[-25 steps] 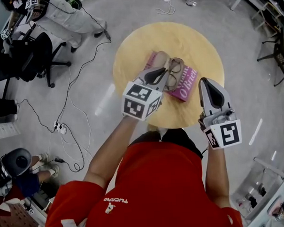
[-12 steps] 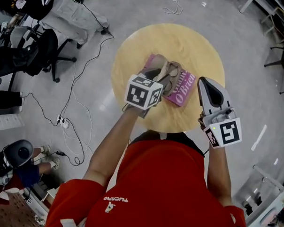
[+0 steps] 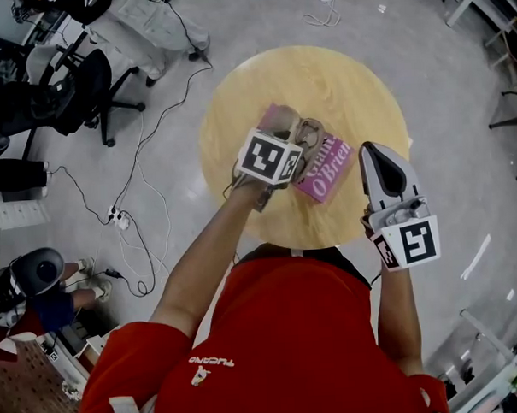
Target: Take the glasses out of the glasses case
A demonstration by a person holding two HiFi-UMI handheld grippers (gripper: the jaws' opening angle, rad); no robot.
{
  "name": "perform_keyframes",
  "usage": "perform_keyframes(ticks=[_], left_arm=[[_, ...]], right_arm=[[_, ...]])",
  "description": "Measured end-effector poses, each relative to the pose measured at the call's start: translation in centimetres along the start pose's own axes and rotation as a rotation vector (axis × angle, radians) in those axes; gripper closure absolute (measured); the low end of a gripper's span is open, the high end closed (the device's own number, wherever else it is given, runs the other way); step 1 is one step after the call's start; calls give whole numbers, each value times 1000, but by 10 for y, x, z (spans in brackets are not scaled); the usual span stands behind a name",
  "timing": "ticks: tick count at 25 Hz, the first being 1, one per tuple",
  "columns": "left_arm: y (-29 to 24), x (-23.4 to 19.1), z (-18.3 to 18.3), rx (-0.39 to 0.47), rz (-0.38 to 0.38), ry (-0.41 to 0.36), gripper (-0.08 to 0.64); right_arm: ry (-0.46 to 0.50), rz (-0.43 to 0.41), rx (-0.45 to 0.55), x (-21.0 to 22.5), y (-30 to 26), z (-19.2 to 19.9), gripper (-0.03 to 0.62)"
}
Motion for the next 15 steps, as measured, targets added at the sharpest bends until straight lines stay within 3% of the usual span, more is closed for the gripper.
perform_keyframes(ticks=[7, 15], left_arm=[[-13, 0, 4, -111, -37, 33, 383], [-31, 3, 12, -199, 30, 142, 395]], right_arm=[[-29, 11, 4, 15, 4, 5, 588], [-56, 28, 2, 32, 10, 14, 588]])
Point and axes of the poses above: the fingertips, and each gripper's own axes: y backward along the fingers, x to its right, z out of its underside, the point moved 5 cm from there along y, backward along the fingers, and after that the axes turned 4 degrees about y, right-handed, at the moved point
